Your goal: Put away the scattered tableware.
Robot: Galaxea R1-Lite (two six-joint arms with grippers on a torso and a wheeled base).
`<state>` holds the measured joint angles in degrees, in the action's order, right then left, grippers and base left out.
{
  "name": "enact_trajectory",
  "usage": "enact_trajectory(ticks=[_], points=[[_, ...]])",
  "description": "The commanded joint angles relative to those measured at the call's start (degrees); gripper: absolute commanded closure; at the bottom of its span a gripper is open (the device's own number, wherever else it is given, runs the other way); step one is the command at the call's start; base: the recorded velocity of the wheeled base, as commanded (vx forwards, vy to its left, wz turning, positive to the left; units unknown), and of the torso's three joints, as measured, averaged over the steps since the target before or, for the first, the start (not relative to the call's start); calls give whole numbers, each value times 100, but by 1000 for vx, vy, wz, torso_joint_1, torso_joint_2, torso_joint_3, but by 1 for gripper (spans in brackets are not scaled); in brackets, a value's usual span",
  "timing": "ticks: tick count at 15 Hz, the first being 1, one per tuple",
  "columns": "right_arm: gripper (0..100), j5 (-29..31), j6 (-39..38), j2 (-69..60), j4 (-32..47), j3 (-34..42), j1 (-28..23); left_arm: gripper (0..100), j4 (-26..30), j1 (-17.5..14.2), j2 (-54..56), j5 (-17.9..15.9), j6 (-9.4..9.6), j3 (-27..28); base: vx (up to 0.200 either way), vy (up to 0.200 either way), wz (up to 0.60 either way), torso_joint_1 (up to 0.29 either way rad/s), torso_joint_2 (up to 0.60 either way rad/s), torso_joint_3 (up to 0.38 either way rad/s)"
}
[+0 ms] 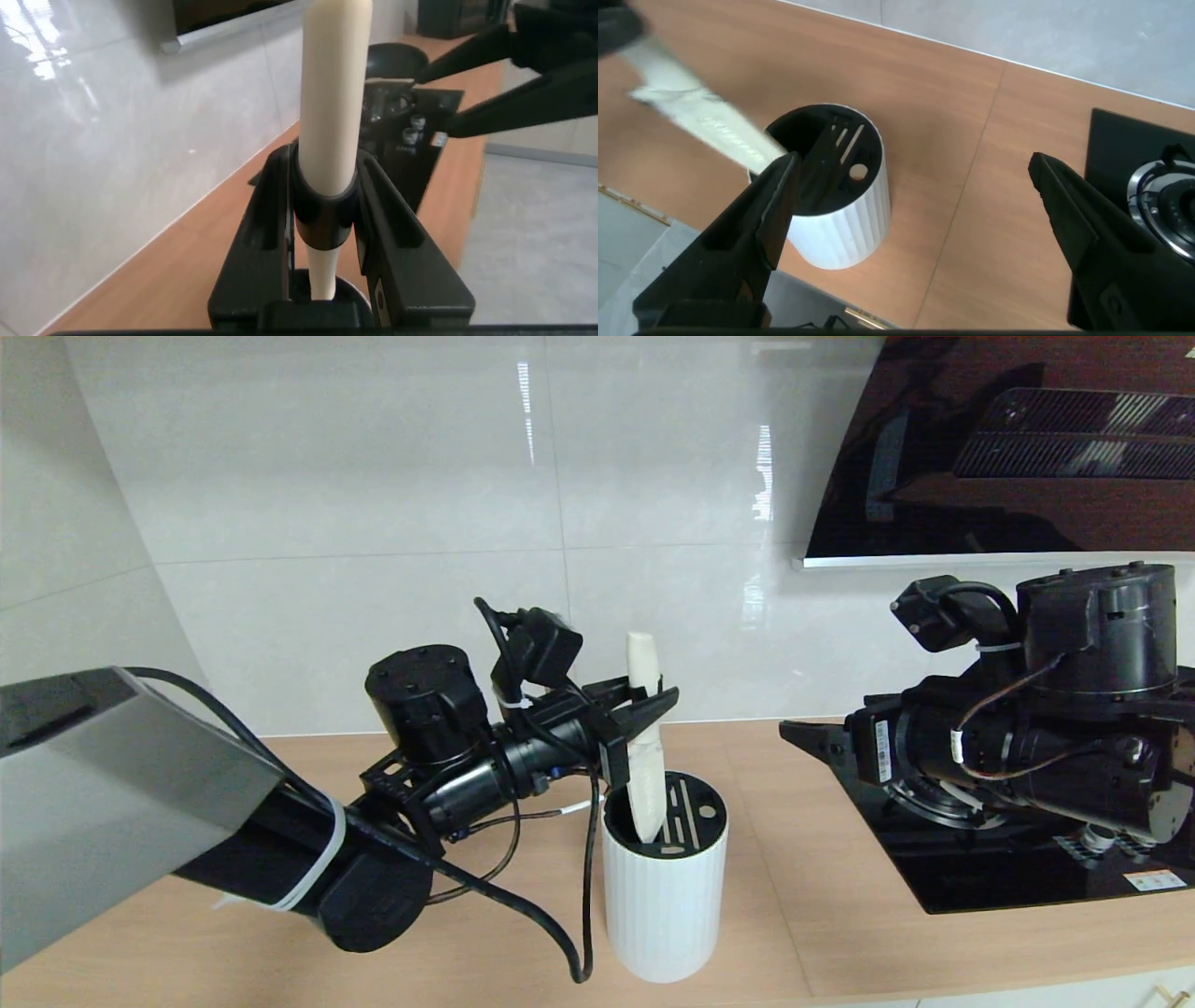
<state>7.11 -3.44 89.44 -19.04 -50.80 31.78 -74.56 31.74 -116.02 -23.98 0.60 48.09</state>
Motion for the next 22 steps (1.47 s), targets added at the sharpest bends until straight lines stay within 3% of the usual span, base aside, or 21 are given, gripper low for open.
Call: enact_trajectory(ticks=[1, 9, 19, 20, 22], points=[[0, -8, 1, 12, -3, 0, 4, 100, -6, 7, -202, 7, 2, 25, 0, 0, 0, 0, 0, 0], [0, 1, 1, 65, -12, 0, 4, 100, -120, 130, -703, 728, 353, -177, 0, 0, 0, 0, 0, 0], [0, 1, 1, 100, -3, 0, 4, 100, -287, 236, -914, 842, 345, -142, 0, 0, 0, 0, 0, 0], [0, 1, 1, 100, -3, 0, 4, 0, -287, 253, -914, 895, 345, -133, 0, 0, 0, 0, 0, 0], [0, 1, 10, 100, -3, 0, 4, 0, -305, 297, -887, 948, 318, -116, 0, 0, 0, 0, 0, 0]])
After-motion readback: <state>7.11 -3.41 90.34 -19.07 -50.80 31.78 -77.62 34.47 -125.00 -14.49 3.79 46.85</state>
